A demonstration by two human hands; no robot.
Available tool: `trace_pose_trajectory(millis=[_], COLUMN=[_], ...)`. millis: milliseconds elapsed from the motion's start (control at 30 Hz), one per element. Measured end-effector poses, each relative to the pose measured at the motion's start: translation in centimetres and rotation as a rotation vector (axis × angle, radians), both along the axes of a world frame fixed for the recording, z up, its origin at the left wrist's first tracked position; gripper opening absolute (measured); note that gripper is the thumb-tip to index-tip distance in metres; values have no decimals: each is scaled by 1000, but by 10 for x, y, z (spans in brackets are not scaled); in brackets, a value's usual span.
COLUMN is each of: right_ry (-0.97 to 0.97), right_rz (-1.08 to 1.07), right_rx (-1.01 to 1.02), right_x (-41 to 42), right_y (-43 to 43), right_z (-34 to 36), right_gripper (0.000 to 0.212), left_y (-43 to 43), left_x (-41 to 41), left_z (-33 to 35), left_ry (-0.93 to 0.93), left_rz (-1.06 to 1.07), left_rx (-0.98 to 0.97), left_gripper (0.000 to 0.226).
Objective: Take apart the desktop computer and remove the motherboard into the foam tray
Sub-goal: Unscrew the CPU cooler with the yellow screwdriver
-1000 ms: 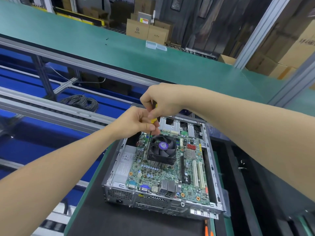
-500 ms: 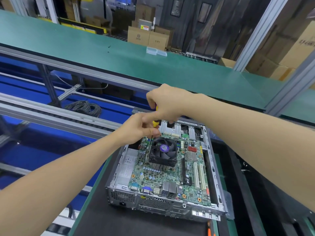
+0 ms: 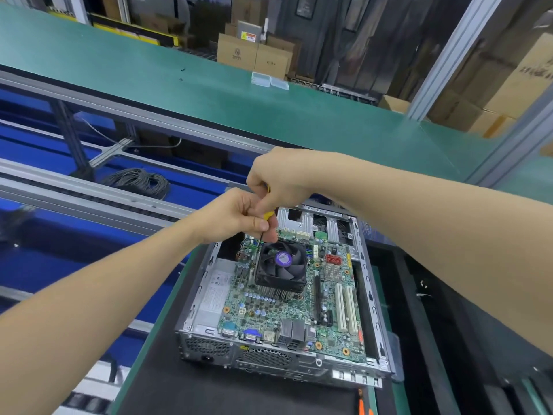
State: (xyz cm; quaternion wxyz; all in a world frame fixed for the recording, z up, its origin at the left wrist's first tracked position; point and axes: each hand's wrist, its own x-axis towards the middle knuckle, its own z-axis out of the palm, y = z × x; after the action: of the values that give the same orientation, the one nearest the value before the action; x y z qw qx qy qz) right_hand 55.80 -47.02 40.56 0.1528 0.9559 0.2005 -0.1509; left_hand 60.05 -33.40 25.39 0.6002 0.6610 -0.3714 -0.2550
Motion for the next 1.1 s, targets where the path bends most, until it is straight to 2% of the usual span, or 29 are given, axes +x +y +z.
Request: trace_pose_trajectory(millis=[133,267,367,400,467,567,633,700,800,867,933,1100], right_ry=[47,13,-23,-24,-8,-38,-50,-27,4,7,-20,27], right_rz=[164,349,441,436,354,74,-127,-230,-200,-129,-29,145], right_rx=[76,37,6,24,95,169,162,148,60,38,13,59], right_x=[-4,-7,-8,-9,-12,-15,-14,-12,-6,-4,-4,-5], right_y=[-8,-10,-11,-13,-17,-19,-14,-5,4,4,3,-1], right_z=[1,-1,-2,-1,3,2,-4,-6,-3,-4,-3,1], right_gripper=[18,18,24,22,22,51,62,63,55,40,29,19], left_y=[-4,-6,-6,-5,-4,-1,2,4,9,8,5,1], left_x=[-4,-7,-9,-10,-10,-10,-8,-4,2,2,-5,-11], left_z=[-4,-8,-10,-9,-6,0,4,8,11,6,0,-8], left_ry=[-64,-174,-183,-176,-156,-96,-118,-123,-94,-115,-97,-139], left_rz=[99,211,248,244,205,149,88,-21,-167,-111,-18,108], left_rx=[-24,-18,-27,-26,-6,15,51,92,136,124,58,-2], left_gripper=[5,23,17,21,30,40,49,40,37,27,27,16])
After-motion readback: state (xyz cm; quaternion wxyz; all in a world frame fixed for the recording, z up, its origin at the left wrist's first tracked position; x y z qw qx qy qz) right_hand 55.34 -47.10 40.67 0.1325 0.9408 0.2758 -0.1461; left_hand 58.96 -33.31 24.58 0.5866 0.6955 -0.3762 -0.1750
